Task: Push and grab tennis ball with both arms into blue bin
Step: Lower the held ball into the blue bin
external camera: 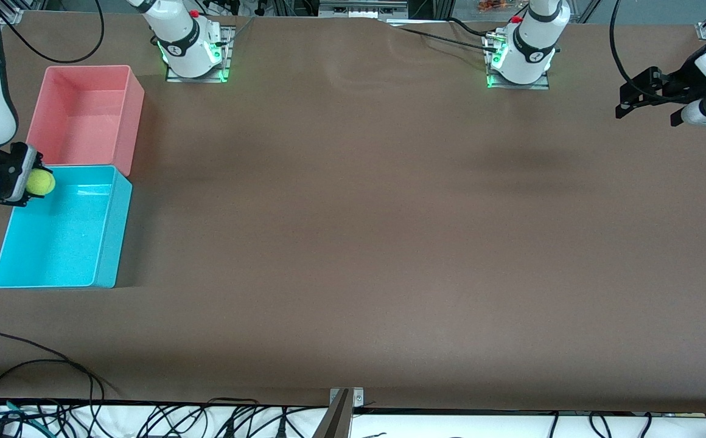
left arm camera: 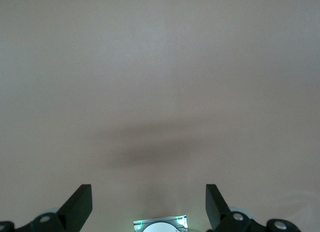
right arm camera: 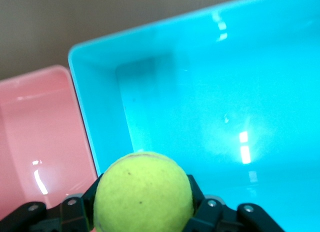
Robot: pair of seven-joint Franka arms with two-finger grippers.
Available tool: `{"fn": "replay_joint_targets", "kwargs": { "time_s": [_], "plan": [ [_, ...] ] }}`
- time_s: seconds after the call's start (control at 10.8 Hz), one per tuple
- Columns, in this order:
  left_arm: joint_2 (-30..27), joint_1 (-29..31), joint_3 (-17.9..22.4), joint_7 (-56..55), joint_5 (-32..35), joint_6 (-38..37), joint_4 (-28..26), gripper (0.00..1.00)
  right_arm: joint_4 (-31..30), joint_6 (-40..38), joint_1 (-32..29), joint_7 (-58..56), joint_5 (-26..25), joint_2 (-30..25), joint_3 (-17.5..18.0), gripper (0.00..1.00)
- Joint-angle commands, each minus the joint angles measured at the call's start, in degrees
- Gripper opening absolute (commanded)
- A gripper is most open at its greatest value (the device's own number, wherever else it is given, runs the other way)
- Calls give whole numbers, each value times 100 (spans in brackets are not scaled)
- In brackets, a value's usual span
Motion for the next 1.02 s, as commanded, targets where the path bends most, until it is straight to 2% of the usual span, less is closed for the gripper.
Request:
{"fn": "replay_joint_targets", "kwargs": {
  "time_s": [0.0,0.28,0.56,0.74,0.83,0.93],
  "plan": [
    [81,-23,15,-62,-29,-41,166,100,-416,714,2,-118,101,191,-61,0],
    [81,-23,15,-62,-29,-59,166,100,-435,1031,-121,-257,189,568,-52,0],
    [72,-32,-3,-62,-38,-59,175,100,-216,1339,-367,-986,881,1104,-43,0],
    [72,-32,-3,-62,-29,-120,166,100,-153,1322,-368,-997,971,1167,-34,0],
    [81,-32,6,-54,-29,-120,166,100,-136,1322,-359,-953,998,1176,-25,9],
    [81,-23,6,-45,-29,-120,166,100,-92,1322,-359,-927,1050,1245,-17,43]
  ]
}}
